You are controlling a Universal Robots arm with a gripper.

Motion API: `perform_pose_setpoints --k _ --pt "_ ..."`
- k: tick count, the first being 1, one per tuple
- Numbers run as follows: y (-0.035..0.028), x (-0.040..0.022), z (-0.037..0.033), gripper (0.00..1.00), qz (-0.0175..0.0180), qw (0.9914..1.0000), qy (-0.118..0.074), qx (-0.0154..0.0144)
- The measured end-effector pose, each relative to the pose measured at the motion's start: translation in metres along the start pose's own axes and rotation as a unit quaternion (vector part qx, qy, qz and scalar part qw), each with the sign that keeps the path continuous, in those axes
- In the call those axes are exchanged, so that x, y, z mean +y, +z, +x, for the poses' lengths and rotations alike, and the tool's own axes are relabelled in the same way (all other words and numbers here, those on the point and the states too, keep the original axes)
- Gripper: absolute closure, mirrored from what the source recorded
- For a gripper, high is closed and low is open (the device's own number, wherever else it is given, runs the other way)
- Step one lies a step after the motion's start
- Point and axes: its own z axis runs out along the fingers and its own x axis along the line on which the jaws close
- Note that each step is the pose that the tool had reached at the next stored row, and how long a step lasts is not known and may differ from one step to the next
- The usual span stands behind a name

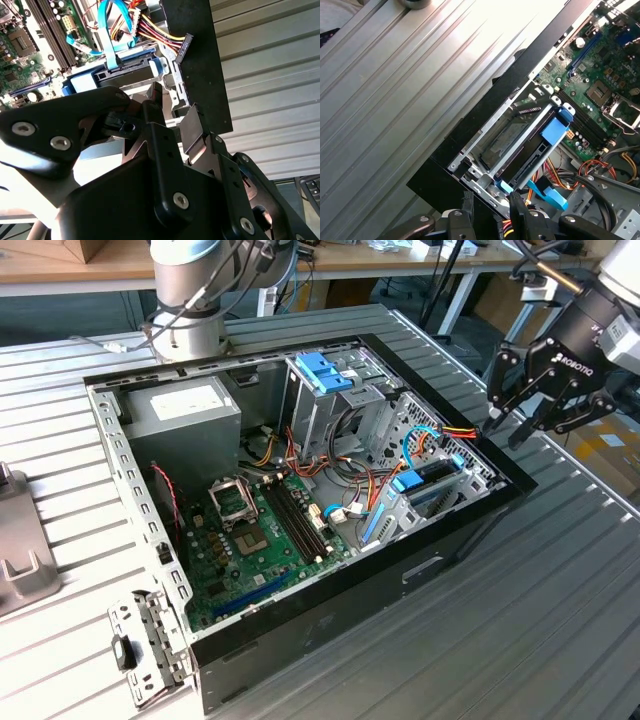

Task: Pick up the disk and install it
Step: 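Insert the first disk wire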

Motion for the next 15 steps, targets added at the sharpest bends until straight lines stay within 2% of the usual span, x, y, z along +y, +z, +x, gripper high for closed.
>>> perform_pose_setpoints --k 15 --pt "0.0034 -0.0003 0.0006 0.58 0.0000 1.00000 0.000 0.0000"
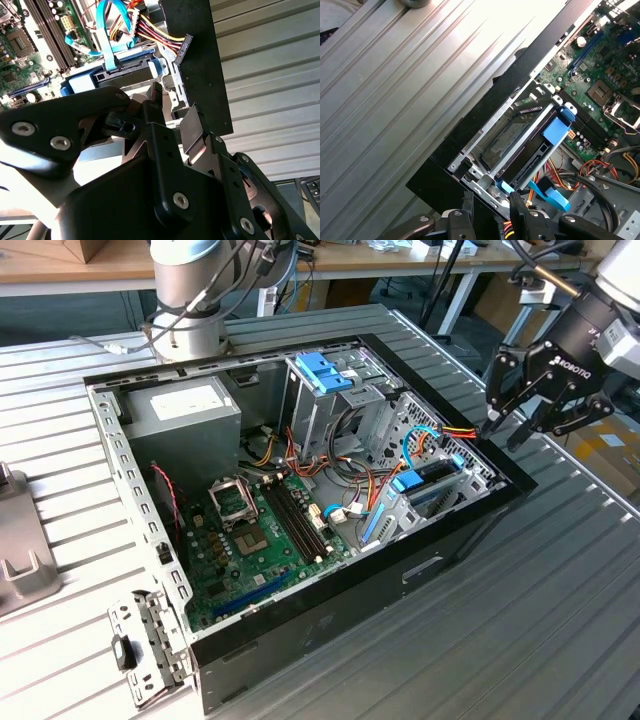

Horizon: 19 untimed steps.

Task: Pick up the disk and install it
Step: 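Insert the first disk wire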

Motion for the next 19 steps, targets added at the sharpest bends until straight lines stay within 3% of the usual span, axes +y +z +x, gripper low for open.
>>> perform_pose_setpoints --k 19 --pt "0.0058 -0.0017 0.0010 0.58 0.0000 1.00000 0.000 0.0000"
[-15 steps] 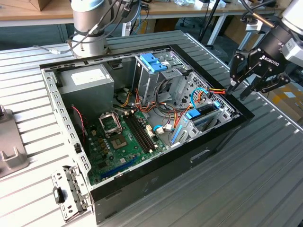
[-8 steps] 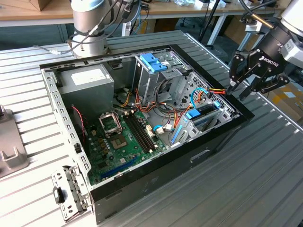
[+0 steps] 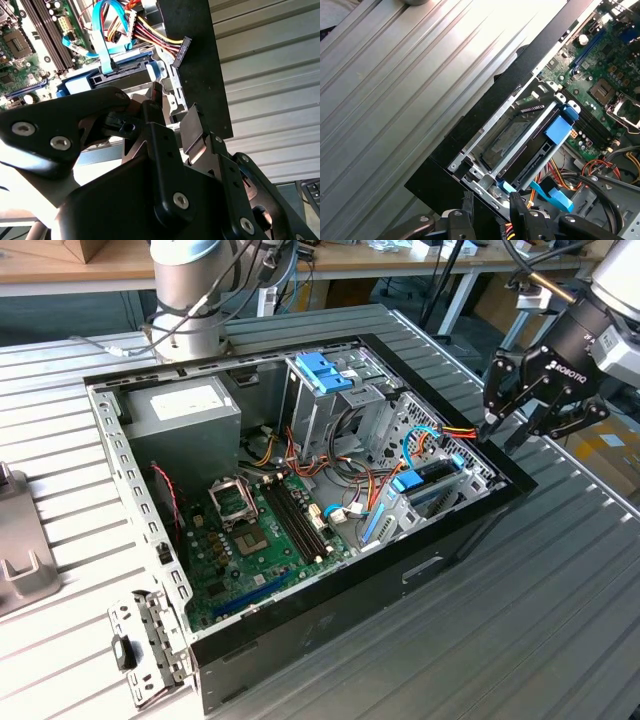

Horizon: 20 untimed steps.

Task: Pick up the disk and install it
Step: 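Insert the first disk wire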

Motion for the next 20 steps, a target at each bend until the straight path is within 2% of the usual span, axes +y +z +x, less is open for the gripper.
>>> perform_pose_setpoints --k 15,20 --pt "0.0032 -0.0005 0.0006 0.58 0.0000 1.00000 0.000 0.0000" --pt "0.0045 -0.0026 -0.0003 0.58 0.0000 1.00000 0.000 0.0000"
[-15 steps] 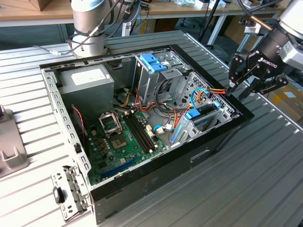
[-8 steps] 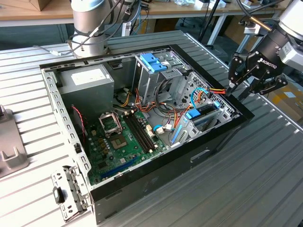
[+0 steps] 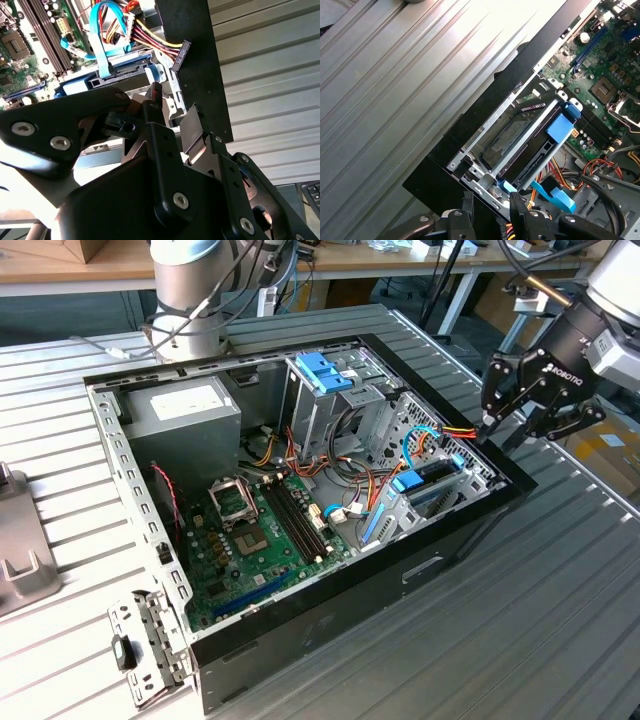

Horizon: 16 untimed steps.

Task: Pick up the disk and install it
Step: 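Insert the first disk wire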

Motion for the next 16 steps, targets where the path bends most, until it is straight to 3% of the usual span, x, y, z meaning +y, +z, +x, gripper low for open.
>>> perform_pose_setpoints --k 16 --pt "0.0024 -0.0079 -0.0009 0.58 -0.0001 1.00000 -0.001 0.0000"
